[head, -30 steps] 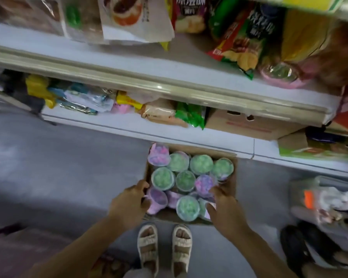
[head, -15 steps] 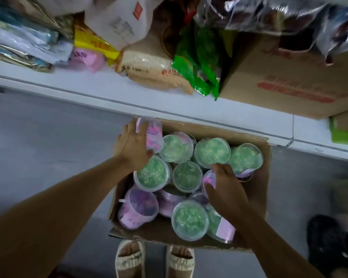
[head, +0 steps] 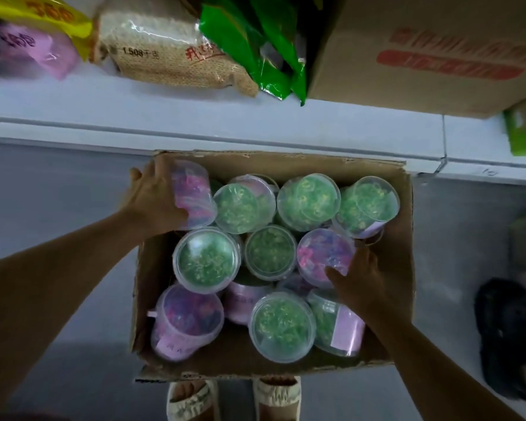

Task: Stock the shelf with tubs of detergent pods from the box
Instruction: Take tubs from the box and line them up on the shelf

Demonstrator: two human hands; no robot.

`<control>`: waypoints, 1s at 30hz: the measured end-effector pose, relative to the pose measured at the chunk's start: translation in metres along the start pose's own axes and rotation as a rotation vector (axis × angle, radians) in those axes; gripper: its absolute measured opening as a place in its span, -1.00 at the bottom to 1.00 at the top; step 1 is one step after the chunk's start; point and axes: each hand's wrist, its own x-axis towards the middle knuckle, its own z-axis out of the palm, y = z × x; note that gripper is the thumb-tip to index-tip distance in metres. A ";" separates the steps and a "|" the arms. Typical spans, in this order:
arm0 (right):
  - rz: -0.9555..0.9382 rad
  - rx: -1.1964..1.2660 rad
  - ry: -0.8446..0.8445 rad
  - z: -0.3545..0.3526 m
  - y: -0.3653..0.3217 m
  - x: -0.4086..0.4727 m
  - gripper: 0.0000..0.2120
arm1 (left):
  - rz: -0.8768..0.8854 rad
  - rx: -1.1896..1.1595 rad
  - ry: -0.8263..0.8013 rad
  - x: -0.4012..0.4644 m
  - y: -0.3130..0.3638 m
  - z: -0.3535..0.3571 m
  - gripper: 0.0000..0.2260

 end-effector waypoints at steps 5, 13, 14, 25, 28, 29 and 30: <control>-0.059 -0.014 0.041 0.008 0.003 0.001 -0.38 | -0.085 -0.027 0.025 -0.012 0.006 -0.008 -0.11; -0.001 0.072 -0.014 0.011 -0.016 -0.005 -0.18 | -0.069 -0.233 0.200 -0.061 0.032 -0.015 -0.22; 0.007 0.082 0.011 0.010 -0.019 -0.009 -0.12 | -0.099 -0.266 0.186 -0.065 0.035 -0.017 -0.21; -0.620 -0.140 0.304 0.009 -0.062 -0.067 -0.11 | -0.465 -0.553 0.119 -0.101 0.017 -0.014 -0.26; -0.719 -0.111 0.324 0.019 -0.081 -0.073 -0.21 | -0.526 -0.565 0.146 -0.110 0.003 -0.018 -0.25; -0.737 -0.113 0.346 0.022 -0.089 -0.074 -0.24 | -0.540 -0.557 0.153 -0.113 -0.002 -0.020 -0.25; -0.755 -0.119 0.365 0.025 -0.096 -0.073 -0.27 | -0.552 -0.552 0.156 -0.117 -0.008 -0.022 -0.26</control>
